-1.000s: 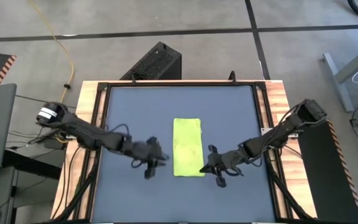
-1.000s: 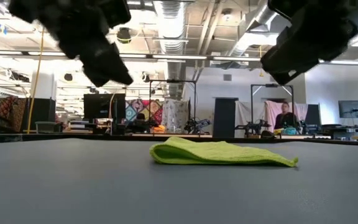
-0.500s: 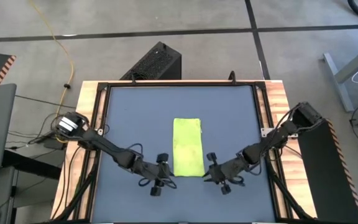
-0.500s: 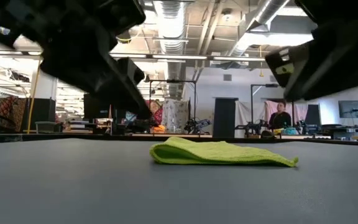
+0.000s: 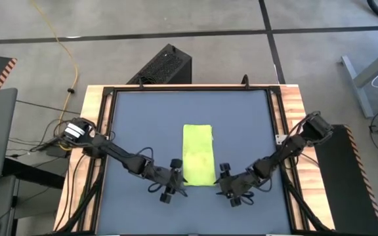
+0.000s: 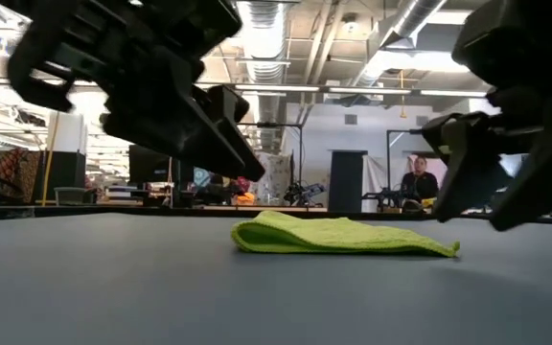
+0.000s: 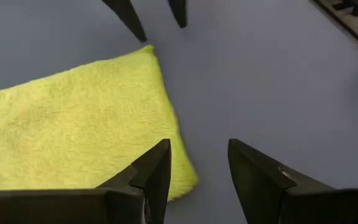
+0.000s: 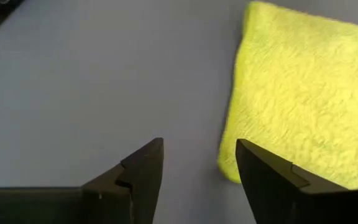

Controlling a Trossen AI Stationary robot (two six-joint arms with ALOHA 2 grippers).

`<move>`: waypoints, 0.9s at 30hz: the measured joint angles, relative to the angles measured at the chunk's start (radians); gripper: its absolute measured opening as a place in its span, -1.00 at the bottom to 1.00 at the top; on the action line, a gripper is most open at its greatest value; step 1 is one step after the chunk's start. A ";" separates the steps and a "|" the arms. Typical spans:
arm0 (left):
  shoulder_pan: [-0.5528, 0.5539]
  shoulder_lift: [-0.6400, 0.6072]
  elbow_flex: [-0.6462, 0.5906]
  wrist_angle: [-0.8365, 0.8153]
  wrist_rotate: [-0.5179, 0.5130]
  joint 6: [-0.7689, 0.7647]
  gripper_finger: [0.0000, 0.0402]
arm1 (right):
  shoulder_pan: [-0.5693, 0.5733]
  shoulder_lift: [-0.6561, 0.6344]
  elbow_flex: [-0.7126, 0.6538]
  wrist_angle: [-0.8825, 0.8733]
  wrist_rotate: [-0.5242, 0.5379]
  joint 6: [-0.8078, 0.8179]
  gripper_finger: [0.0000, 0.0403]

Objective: Roll towel
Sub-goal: Roll the green towel

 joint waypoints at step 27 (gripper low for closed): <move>0.062 0.113 -0.001 0.056 0.159 -0.071 -0.25 | -0.097 0.000 -0.016 -0.027 -0.042 -0.018 0.05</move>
